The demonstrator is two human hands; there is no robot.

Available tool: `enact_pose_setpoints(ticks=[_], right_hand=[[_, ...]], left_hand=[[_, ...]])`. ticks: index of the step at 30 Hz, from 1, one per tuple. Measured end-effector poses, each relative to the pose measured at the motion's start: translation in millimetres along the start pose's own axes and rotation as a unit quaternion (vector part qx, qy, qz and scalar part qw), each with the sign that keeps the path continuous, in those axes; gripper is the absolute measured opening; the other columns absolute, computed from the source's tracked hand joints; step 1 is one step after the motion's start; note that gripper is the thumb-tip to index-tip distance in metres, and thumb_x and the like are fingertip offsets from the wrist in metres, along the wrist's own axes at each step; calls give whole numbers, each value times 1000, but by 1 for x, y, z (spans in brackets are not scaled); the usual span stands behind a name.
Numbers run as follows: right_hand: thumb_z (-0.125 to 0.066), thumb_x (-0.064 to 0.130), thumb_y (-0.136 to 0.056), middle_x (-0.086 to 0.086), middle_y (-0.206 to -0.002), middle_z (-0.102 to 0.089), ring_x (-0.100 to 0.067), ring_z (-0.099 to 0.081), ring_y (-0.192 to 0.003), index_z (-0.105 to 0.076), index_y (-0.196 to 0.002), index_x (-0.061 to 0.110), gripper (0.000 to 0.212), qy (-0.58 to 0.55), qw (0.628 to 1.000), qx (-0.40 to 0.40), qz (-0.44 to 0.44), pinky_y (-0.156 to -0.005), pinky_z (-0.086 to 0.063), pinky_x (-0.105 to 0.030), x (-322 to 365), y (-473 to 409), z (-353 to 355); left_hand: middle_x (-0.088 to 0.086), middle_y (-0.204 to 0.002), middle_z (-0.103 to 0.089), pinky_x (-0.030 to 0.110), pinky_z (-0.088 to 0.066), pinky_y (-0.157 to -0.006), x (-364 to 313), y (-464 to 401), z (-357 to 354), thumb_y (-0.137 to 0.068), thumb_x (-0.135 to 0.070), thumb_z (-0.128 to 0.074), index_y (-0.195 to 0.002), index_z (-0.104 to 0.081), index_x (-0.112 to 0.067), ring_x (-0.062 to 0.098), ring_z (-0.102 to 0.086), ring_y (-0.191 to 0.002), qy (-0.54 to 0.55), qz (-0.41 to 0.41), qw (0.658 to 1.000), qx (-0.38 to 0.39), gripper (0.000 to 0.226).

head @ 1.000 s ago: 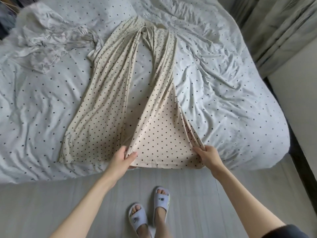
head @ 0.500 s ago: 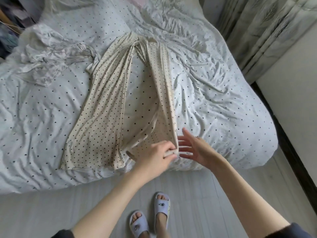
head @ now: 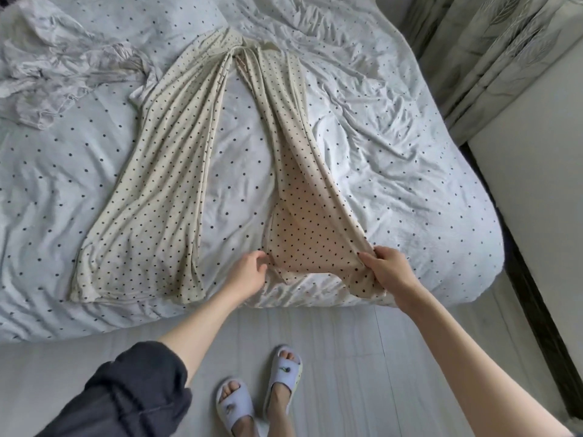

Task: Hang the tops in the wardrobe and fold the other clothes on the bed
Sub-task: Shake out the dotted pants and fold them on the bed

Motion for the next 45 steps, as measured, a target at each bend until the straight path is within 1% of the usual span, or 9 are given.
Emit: enact_pose_setpoints(ticks=[3,6,11,15,20,27,31,40,45], right_hand=[[-57,17,-92,0,-53,-54,-11,-44,-43,-56,-81,2,19,29,999,-27,6,-36,-34,-18,-24,-21,11],[-57,19,-92,1,-53,-50,-9,-42,-43,-50,-73,7,24,54,997,-51,8,-36,-31,-15,-50,-43,17],[-52,21,-93,0,-59,-39,-13,-36,-52,-44,-67,11,29,34,998,-45,1,-49,-32,-25,-71,-60,20],[-45,16,-95,-3,-71,-38,-17,-39,-65,-48,-74,11,22,-74,995,-10,-60,-61,-44,-34,-76,-48,15],[-51,13,-93,-2,-64,-37,-15,-37,-60,-50,-72,11,21,-110,992,15,-55,-58,-34,-27,-47,-18,17],[-57,20,-91,-3,-64,-38,-17,-35,-63,-48,-71,-9,35,-124,991,-16,44,-60,-30,-27,-20,27,31],[-57,14,-90,0,-55,-27,-14,-25,-54,-38,-58,12,37,-53,998,-34,-7,-52,-20,-28,-51,41,7],[-54,14,-91,0,-55,-36,-15,-33,-52,-38,-55,13,40,2,996,-70,-60,-50,-27,-27,-74,33,-27],[-49,9,-87,-10,-77,-50,-22,-44,-73,-62,-81,-3,19,7,993,-54,-102,-65,-33,-31,-87,27,-43]], left_hand=[[5,-128,-56,22,-45,-80,3,-30,-13,-98,-21,-47,-136,-44,-7,16,-57,-104,32,35,998,-35,40],[-9,-83,-55,16,-38,-58,2,-59,-35,-94,-23,-55,-123,-52,-3,8,-52,-71,114,67,986,-101,35],[0,-67,-49,25,-31,-52,7,-68,-50,-94,-19,-52,-80,-55,-10,18,-45,-66,186,108,956,-198,17],[8,-76,-45,28,-31,-57,18,-27,-38,-97,-21,-47,-91,-49,-4,18,-41,-70,271,101,933,-213,17],[11,-74,-45,32,-34,-61,4,20,33,-98,-17,-46,-79,-43,-15,18,-42,-67,285,16,925,-252,19],[-4,-61,-34,13,-28,-45,-11,78,85,-99,-17,-43,-80,-38,-17,1,-31,-49,198,-115,916,-328,20],[4,-70,-41,32,-32,-63,30,76,56,-98,-11,-43,-90,-41,-5,19,-38,-68,143,-2,950,-276,10],[-2,-83,-60,27,-42,-65,75,62,34,-93,-16,-56,-99,-54,-14,13,-55,-67,112,93,981,-128,7],[12,-114,-60,36,-44,-96,106,53,23,-93,-9,-54,-113,-57,-4,28,-57,-108,7,140,989,41,21]])
Point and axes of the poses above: each hand's wrist, its own y-axis away from the middle knuckle, its own z-axis out of the back of the hand, x = y × z, the point moved 2 cm from there along -y, towards the middle knuckle
